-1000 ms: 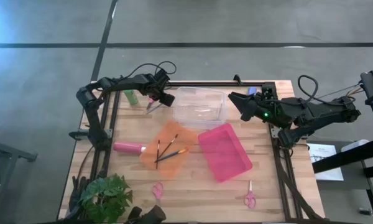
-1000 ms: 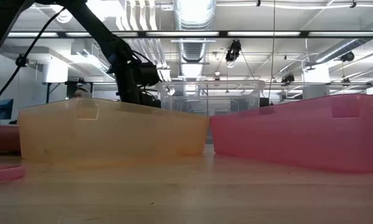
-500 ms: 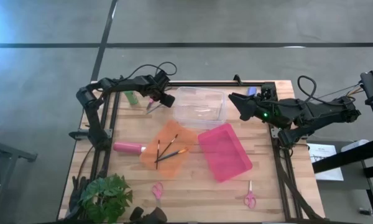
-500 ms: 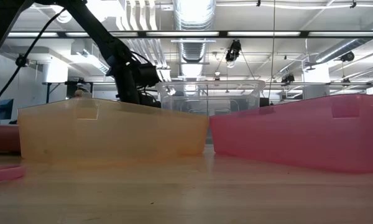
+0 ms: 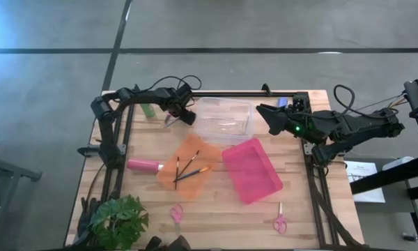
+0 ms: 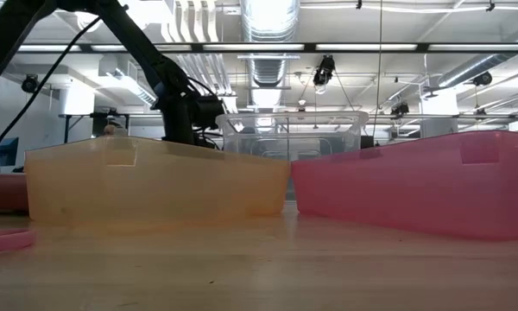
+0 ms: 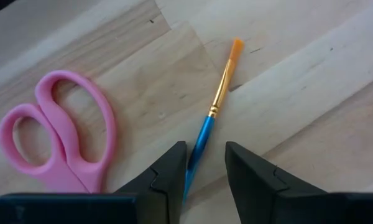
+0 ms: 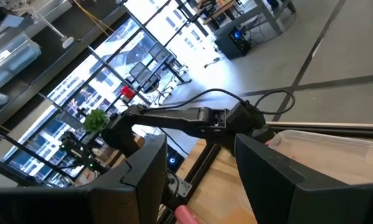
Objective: Pick & Place Paint Supplies
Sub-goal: Put the blue paint brush into the orange bin
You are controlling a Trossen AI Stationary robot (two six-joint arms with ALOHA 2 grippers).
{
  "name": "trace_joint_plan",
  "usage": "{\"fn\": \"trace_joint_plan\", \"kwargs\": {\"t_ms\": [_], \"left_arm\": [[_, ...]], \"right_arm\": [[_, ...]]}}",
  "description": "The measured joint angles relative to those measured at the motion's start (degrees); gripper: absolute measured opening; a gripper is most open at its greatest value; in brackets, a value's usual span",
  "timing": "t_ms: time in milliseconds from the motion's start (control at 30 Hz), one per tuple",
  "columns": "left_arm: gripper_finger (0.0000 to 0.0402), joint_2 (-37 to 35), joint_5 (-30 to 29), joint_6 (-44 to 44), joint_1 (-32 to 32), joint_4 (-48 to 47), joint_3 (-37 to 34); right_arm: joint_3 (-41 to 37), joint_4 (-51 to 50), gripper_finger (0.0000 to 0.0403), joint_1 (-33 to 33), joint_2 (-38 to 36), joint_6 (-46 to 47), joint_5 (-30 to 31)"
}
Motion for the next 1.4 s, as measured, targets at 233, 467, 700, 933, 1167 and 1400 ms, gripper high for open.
{"fn": "trace_joint_plan", "kwargs": {"t_ms": [233,467,700,933,1167,1400], "left_arm": [[0.0078,0.14,-0.16,-0.4,0.47,-1.07,0.28],[0.0012,0.12,-0.22,-1.92,0.77,-2.08,0.28],[0.0006,-2.97,0.17,-4.23,1.01,-3.45,-0.32],[0.0001,-7.1,4.17,-4.51,1.91,-4.11,-0.39],[0.0001,-9.6,6.51,-5.01,1.91,-4.92,-0.37],[0.0,-14.47,12.42,-6.5,2.02,-7.14,-0.33]], "right_arm": [[0.0,0.0,0.0183,0.0,0.0,-0.04,-0.02],[0.0,0.02,0.0183,0.0,-0.04,-0.1,-0.02],[0.0,0.04,0.0183,0.0,-0.09,-0.22,-0.04],[0.0,0.04,0.0183,0.04,-0.09,-0.26,-0.13],[0.0,0.07,0.0183,0.04,-0.09,-0.65,-0.17],[0.0,0.07,0.0183,0.04,-0.09,-0.66,-0.57]]}}
